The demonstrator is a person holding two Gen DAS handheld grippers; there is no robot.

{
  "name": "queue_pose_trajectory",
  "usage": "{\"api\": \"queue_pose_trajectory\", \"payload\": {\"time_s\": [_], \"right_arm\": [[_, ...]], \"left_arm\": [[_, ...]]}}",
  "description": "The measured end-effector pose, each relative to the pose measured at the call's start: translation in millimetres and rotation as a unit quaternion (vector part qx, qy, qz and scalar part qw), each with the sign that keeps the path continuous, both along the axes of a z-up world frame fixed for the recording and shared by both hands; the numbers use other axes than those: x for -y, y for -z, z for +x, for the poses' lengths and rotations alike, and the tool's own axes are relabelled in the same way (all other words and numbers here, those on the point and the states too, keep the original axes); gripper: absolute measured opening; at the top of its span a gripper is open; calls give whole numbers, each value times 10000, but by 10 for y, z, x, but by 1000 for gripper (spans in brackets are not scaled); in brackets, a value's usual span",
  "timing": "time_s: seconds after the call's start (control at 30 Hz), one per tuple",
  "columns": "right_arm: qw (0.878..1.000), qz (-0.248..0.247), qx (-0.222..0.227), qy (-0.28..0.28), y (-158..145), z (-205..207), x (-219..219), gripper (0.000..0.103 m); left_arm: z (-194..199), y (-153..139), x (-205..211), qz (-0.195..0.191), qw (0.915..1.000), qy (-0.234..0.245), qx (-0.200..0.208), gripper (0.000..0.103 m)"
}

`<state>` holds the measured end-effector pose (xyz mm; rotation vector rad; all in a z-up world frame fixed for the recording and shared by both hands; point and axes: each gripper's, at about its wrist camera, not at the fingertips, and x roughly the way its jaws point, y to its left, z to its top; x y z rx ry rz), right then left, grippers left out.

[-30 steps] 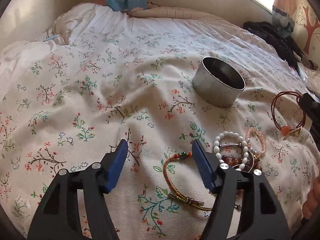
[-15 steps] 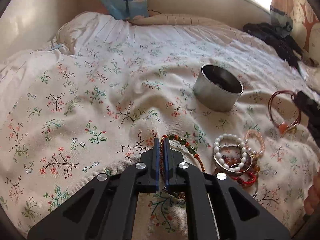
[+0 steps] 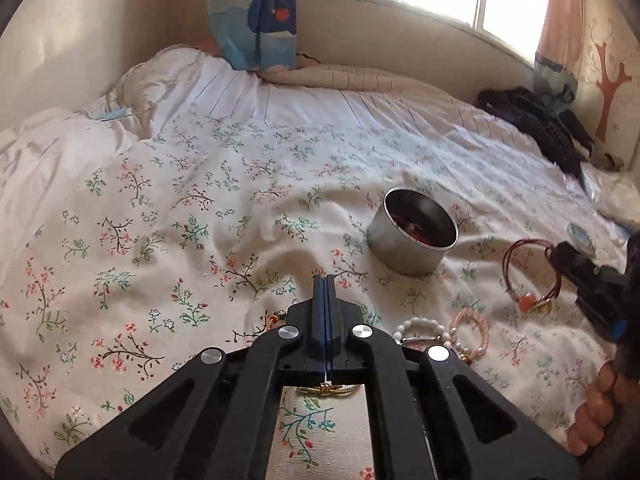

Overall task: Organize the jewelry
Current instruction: 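Lower the left tool's bracelet into the tin and open while the right tool releases its bracelet there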

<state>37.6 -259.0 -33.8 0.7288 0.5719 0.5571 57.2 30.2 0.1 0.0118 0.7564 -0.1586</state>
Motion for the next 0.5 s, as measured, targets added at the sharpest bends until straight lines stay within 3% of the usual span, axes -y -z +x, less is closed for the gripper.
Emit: {"api": "queue_pose_trajectory", "payload": {"time_s": [0.07,0.1,0.13,0.17,0.2,0.23,0.27,0.4,0.5], "right_arm": [[10000,0,12,-1,-8,-4,2,5],[10000,8,11,-4,-5,-4,2,5],[10000,19,6,-3,-6,0,-1,5],[10000,24,4,-8,-3,3,-3,5],[10000,23,6,-15,-3,8,-6,5],[10000,25,9,-24,-3,8,-8,5],[10000,25,13,-26,-7,8,-10,5],[10000,45,30,-20,-10,5,-9,5],[10000,60,55,-15,-22,7,-2,5]], "left_arm": [[81,147,28,311,9993,-8,-229,6],[118,221,6,375,9986,-21,-364,21],[152,292,-21,467,9978,-74,-459,43],[174,357,-48,560,9971,-109,-508,46],[195,422,-73,600,9963,-71,-607,45],[211,471,-96,573,9958,-50,-709,23],[223,506,-134,505,9955,-39,-806,9],[137,363,-160,458,9976,-100,-500,4],[72,151,-220,197,9994,-206,-206,4]]}}
